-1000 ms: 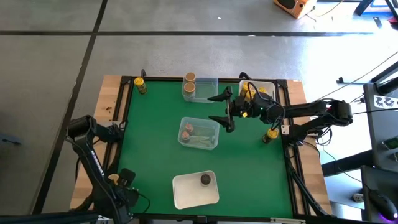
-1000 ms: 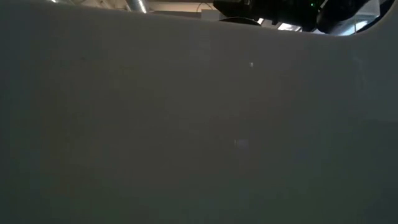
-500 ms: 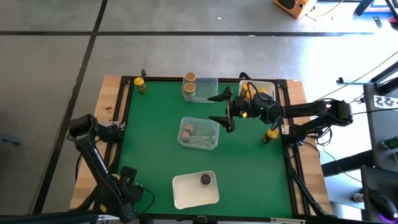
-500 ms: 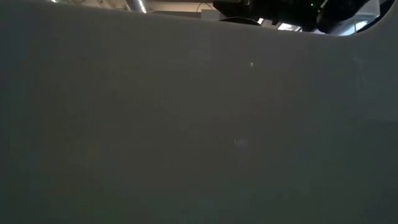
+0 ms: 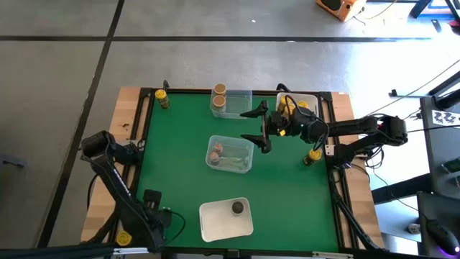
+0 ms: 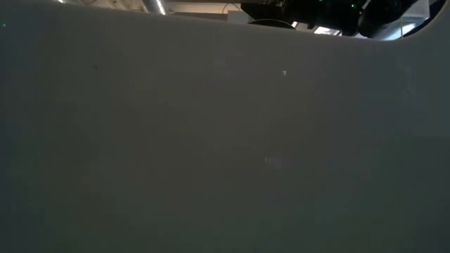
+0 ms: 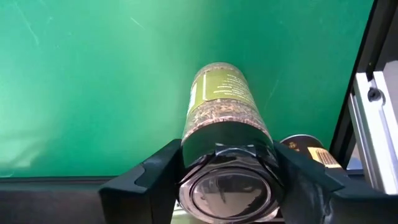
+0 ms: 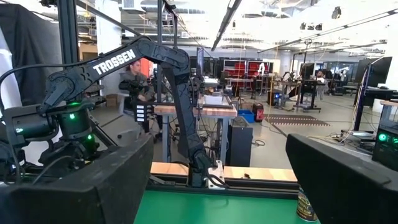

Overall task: Sort spices by type
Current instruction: Put the black seasoning bottle into the bottom white bin

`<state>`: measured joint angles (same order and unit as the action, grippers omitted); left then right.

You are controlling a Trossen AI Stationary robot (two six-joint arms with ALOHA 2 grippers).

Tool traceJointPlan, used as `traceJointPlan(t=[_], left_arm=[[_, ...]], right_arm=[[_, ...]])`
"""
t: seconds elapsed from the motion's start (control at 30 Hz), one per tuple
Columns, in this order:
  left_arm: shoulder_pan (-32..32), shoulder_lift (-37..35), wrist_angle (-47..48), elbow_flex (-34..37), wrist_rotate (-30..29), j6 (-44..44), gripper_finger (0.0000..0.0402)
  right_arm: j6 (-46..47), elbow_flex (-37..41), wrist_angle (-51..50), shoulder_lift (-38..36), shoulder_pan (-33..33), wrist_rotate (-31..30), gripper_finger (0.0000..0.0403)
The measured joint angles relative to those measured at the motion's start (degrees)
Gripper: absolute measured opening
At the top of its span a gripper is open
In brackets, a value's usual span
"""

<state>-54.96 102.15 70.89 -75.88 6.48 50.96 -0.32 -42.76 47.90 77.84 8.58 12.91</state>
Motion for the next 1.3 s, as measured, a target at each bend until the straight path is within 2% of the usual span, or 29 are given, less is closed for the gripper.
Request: traceJointPlan(t=[0.43, 0.7, 0.83, 0.93, 1.03, 1.3], left_arm=[[2.4, -0.7, 1.2, 0.1, -1.4, 3.8, 0.0201], [7.1, -6.3, 8.1, -3.1, -5.6, 5.6, 0.02], [10.4, -9.4, 8.4, -5.7, -9.0, 8.3, 0.02], [12.9, -10.3, 6.1, -7.8, -11.9, 8.3, 0.02], [14.9, -10.3, 3.1, -10.0, -14.5, 4.6, 0.02], [17.6, -10.3, -5.8, -10.9, -16.5, -2.1, 0.02]], right_arm=[[0.0, 0.0, 0.0, 0.0, 0.0, 0.0, 0.0364], [0.1, 0.0, -0.1, 0.0, 0.0, 0.0, 0.0364], [1.4, 0.0, -0.4, 0.0, 0.0, 0.1, 0.0364], [1.9, 0.0, -0.5, 0.0, 0.0, 0.2, 0.0364], [2.4, -0.6, -1.4, 0.0, -0.8, -0.1, 0.0364], [1.3, -2.2, -4.9, 0.0, -1.9, -1.2, 0.0364]])
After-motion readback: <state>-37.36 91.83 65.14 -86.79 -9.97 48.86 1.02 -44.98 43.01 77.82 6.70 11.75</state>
